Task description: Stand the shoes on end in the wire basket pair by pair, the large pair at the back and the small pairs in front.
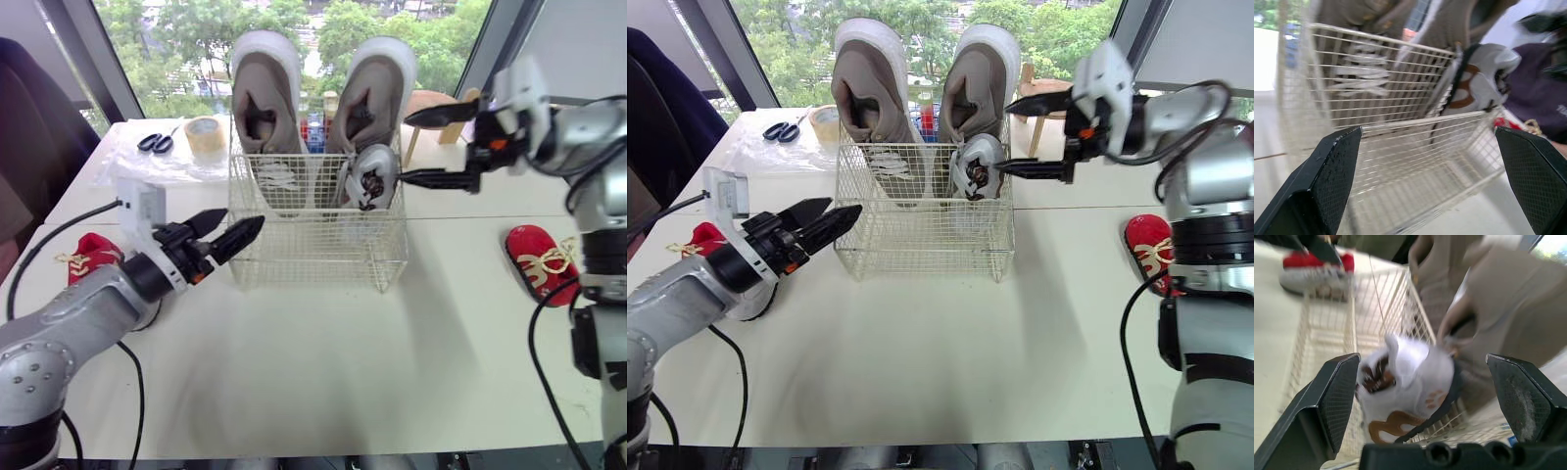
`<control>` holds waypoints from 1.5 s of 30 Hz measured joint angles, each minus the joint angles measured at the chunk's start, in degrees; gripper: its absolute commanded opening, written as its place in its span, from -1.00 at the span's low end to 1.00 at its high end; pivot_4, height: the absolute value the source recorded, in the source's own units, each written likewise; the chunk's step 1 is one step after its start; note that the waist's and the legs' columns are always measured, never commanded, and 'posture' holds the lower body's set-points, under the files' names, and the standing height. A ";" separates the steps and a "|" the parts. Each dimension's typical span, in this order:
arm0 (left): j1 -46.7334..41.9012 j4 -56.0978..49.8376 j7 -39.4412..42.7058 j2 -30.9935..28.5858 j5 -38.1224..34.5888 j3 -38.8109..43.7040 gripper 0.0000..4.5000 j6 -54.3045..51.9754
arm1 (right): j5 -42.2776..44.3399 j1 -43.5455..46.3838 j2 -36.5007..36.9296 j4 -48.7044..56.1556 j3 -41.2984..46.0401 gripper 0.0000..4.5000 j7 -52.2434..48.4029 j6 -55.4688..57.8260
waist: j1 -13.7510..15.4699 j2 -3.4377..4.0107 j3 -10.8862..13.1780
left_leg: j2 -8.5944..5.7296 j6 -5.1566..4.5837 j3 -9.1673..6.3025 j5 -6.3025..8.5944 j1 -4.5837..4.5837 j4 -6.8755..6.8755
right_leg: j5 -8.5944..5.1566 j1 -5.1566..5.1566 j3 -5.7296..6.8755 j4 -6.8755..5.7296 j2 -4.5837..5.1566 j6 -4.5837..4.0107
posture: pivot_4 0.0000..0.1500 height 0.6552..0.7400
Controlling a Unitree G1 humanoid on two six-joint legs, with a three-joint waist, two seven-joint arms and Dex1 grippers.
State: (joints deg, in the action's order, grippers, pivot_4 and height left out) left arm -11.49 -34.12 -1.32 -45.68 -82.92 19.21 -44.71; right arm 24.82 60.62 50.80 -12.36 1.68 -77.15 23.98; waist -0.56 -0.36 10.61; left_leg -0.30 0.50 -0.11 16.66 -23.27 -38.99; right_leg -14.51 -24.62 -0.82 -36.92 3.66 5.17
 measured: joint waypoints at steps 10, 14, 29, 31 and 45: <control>-18.91 16.66 -25.74 -6.20 11.75 -6.06 1.00 -18.04 | 14.94 -1.86 2.58 15.95 4.82 0.98 0.68 20.57 | 0.00 -0.02 0.00 | -0.01 -0.03 -0.07 0.02 -0.02 0.00 | 0.07 0.00 0.08 -0.05 -0.07 0.14 | 1.00 1.00; -26.33 22.04 -33.66 -5.96 9.83 -8.73 1.00 -33.49 | 17.47 -4.01 3.72 22.05 2.52 0.98 -1.64 23.37 | -0.05 -0.20 0.10 | -0.05 -0.05 -0.07 0.03 -0.06 -0.03 | 0.07 -0.03 0.08 -0.06 -0.05 0.16 | 1.00 1.00; -30.41 38.87 -41.98 7.80 13.40 0.18 1.00 -44.97 | 17.22 -9.70 4.16 28.36 -0.69 0.98 -0.69 21.89 | 0.24 -0.30 0.06 | -0.06 0.45 -0.15 -0.25 -0.07 -0.04 | 0.07 -0.09 0.09 -0.16 -0.03 0.15 | 1.00 1.00; -32.48 42.17 -39.59 8.00 16.80 -0.02 1.00 -44.45 | 17.31 -11.27 4.04 29.43 -0.74 0.98 0.37 21.91 | 0.34 -0.32 0.05 | -0.10 0.49 -0.14 -0.27 -0.07 -0.04 | 0.08 -0.09 0.09 -0.16 -0.01 0.15 | 1.00 1.00; -40.18 56.56 -16.42 7.27 38.84 -6.15 -0.98 -41.12 | 21.14 -18.62 3.12 36.97 1.51 1.00 10.28 24.61 | 1.16 -0.32 0.02 | -0.13 0.42 -0.13 -0.23 -0.01 -0.04 | 0.08 -0.04 0.08 -0.19 0.01 0.15 | 1.00 1.00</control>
State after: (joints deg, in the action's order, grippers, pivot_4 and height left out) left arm -51.67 22.44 -17.74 -38.41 -44.08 13.06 -85.84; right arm 45.96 42.00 53.92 24.61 3.19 -66.87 48.60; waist 0.60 -0.68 10.63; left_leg -0.43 0.92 -0.24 16.43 -23.27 -39.03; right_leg -14.43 -24.66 -0.74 -37.12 3.67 5.32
